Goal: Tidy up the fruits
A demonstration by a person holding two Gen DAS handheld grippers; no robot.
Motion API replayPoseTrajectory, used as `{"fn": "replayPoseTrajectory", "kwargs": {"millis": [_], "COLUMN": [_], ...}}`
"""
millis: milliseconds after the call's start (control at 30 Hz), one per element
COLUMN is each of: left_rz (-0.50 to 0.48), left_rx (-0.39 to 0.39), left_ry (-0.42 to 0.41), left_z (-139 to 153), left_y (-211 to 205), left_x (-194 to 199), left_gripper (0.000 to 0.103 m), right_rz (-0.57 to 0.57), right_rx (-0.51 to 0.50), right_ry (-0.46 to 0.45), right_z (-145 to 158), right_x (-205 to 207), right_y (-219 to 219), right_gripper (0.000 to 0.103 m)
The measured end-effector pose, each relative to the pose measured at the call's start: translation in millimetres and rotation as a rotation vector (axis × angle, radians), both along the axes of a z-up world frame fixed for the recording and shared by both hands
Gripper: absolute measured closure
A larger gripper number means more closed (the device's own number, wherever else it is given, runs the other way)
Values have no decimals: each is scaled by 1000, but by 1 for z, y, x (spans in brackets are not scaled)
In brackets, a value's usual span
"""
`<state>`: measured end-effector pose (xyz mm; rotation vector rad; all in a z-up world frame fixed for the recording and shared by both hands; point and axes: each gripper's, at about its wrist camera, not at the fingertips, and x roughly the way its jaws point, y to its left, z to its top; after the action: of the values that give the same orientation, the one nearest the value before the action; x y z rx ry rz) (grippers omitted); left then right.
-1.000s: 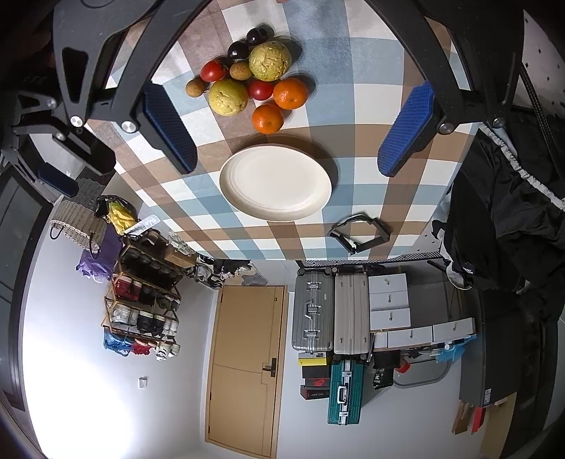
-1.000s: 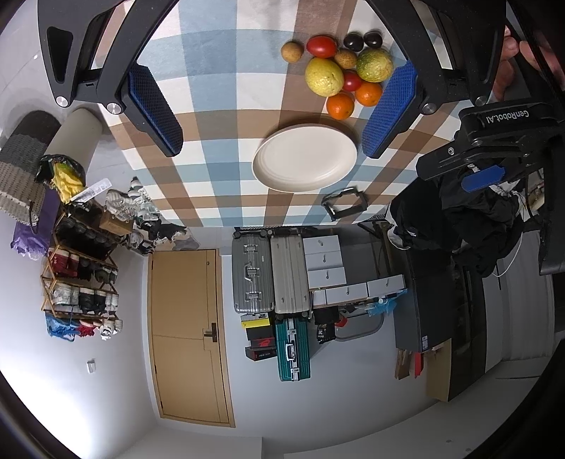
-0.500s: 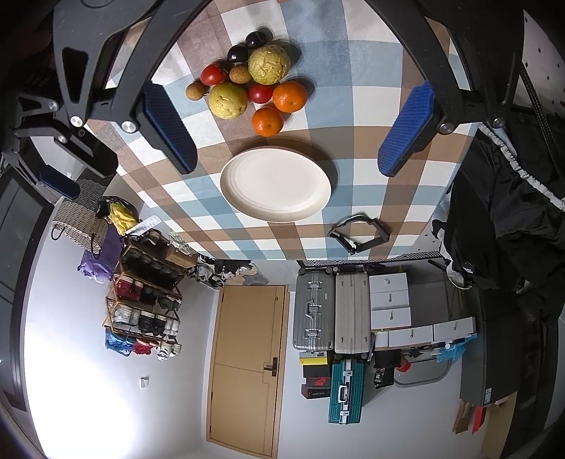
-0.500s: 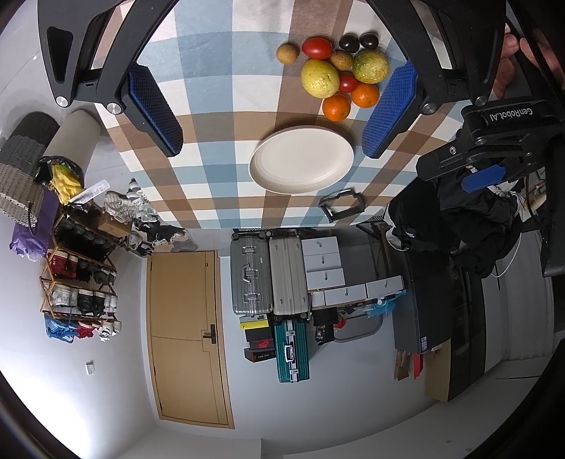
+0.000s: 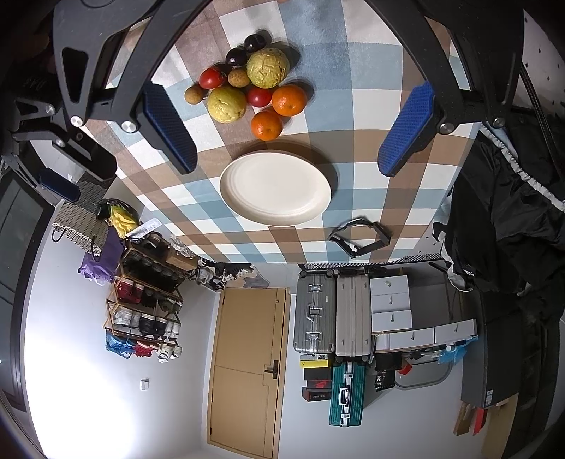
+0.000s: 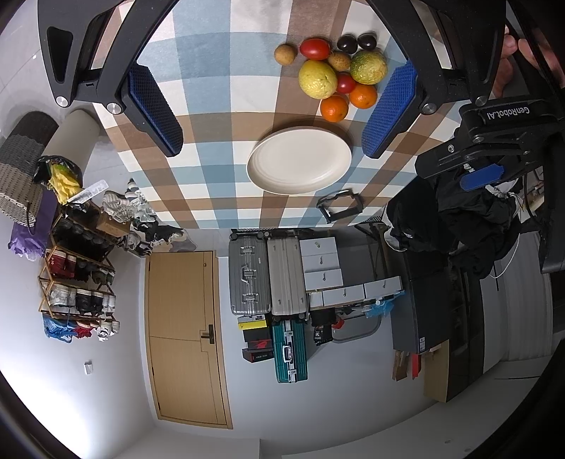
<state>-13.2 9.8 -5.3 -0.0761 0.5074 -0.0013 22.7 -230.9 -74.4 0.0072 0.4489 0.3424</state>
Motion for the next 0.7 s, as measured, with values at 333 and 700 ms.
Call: {"fn": "replayPoseTrajectory", "kwargs": {"millis": [333,700], "left_rz": [-3,-27], "left_rx": [-9,-27], "left_ry": [10,106], "left_z": [-3,-44], "left_y": [0,9], "left_x": [-1,14], "left_gripper": [1,1], "right_rz": [2,-4], "right_rx": [1,-13], "right_ry": [3,27], "right_z": [-1,-15], "right_x": [0,4], "right_y": [1,3], "right_gripper": [0,0]}}
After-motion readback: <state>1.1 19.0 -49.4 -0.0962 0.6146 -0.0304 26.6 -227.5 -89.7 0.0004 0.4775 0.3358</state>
